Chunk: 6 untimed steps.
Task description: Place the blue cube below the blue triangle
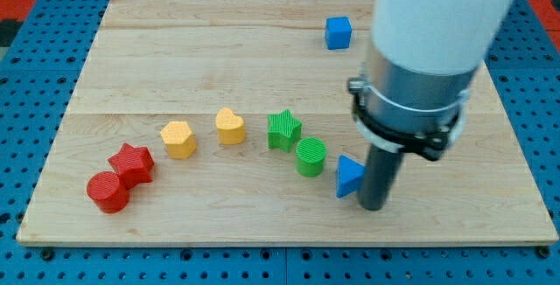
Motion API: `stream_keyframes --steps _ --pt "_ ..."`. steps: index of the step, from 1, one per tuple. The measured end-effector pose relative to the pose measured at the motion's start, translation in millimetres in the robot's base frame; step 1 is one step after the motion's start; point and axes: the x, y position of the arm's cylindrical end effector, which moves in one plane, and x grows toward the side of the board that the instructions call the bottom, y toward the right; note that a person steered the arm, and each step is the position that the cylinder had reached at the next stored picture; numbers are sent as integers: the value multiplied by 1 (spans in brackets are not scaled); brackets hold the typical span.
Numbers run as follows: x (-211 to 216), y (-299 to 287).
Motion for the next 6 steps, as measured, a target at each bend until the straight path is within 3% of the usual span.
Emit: stream_keyframes --steps 1,3,4,5,6 --pt "-11 21" --pt "-14 -27" --pt "5 -50" --pt "27 -10" --pt "-4 109"
